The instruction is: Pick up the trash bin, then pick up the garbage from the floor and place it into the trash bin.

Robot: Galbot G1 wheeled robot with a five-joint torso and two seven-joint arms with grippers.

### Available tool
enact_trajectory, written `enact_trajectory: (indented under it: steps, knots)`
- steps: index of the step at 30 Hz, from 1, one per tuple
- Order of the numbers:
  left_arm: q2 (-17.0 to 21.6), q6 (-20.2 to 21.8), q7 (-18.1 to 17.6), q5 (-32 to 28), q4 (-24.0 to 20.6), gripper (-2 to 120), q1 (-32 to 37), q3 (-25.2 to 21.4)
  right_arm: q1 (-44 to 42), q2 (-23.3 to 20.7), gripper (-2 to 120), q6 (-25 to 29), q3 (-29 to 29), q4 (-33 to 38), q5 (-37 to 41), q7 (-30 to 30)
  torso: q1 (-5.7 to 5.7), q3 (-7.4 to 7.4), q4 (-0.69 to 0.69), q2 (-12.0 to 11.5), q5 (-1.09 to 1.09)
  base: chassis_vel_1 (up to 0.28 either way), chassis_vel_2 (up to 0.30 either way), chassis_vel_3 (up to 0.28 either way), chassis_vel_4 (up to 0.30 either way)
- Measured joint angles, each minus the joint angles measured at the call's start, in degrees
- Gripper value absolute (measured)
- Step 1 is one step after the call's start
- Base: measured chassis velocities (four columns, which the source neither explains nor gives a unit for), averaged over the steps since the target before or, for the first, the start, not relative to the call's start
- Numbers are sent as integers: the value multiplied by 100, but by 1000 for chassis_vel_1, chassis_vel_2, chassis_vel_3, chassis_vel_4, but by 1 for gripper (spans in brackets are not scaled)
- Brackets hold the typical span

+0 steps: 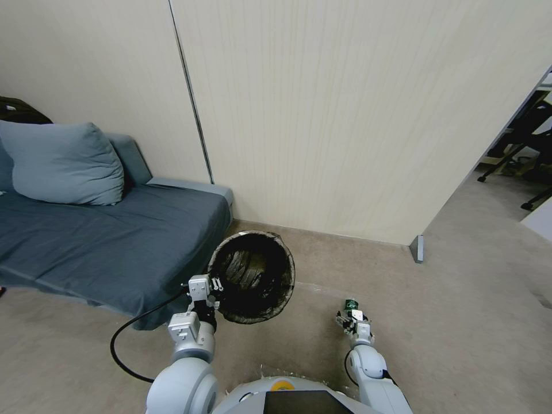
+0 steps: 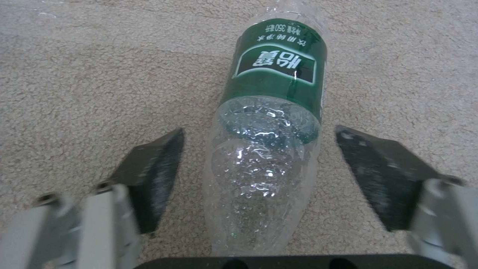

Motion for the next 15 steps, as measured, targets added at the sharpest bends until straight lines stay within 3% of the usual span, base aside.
enact_trajectory:
  steps: [9,15]
  knots:
    - [-6,2,-1,30,15,0,-5,50,3,52,35,89,12,-55,26,-40,0,0,0,0,-1,0,0,0,0]
    - [-7,2,-1,30,20,0,-5,58,-1,54,23,119,20,-65,23,-45,0,0,0,0,0,0,0,0,0]
